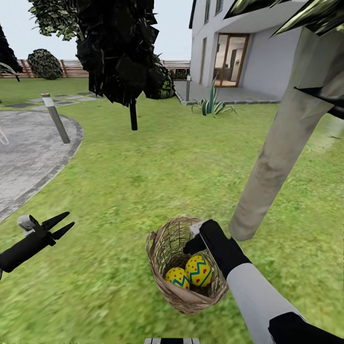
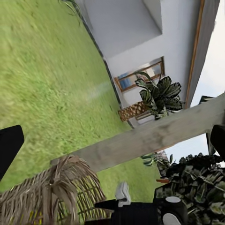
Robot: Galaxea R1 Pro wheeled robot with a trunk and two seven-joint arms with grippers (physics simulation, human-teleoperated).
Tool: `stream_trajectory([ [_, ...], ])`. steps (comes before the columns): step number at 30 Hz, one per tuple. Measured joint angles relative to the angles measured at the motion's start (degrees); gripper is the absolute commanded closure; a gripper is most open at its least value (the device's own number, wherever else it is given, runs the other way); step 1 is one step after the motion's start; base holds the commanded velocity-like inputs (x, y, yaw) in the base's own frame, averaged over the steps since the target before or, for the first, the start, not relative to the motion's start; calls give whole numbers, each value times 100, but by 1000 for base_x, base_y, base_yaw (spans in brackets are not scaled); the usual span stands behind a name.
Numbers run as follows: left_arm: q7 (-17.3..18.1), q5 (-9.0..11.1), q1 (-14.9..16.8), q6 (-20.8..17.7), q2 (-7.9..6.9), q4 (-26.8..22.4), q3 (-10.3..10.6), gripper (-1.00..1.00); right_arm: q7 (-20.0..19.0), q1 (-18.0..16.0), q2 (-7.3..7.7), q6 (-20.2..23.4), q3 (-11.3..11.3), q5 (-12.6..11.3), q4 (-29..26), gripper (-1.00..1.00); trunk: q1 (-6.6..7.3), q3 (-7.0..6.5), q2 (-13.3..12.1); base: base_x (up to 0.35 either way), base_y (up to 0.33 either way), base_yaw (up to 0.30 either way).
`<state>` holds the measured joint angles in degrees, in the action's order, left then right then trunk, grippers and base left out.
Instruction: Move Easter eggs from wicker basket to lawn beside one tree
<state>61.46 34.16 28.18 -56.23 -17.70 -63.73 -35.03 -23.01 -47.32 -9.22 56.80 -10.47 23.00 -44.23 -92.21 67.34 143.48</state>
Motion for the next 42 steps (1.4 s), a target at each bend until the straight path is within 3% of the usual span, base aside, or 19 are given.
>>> stream_trajectory([
  [3,0,0,0,0,54,-4,0,-100,67,-2,0,-4,-3,12,-14,-100,-8,67,4,0,0,0],
  [9,-2,0,0,0,95,-9,0,-100,613,-2,-9,-57,-3,-18,-29,-100,-23,200,12,0,0,0],
  [21,-7,0,0,0,101,-9,0,-100,681,-3,-22,-91,-13,-17,-72,-100,-54,466,28,0,0,0],
  [27,-8,0,0,0,101,-47,0,-100,749,-3,-22,-117,-228,-13,-114,-100,-70,599,36,0,0,0],
  [32,-6,3,0,-2,101,-58,0,-100,1217,-3,-27,-267,-247,-37,-188,-100,-69,599,37,0,0,0],
  [42,-1,3,0,-1,113,-62,0,-100,1312,-3,-29,-678,-256,-58,-198,-100,-77,666,41,0,0,0],
])
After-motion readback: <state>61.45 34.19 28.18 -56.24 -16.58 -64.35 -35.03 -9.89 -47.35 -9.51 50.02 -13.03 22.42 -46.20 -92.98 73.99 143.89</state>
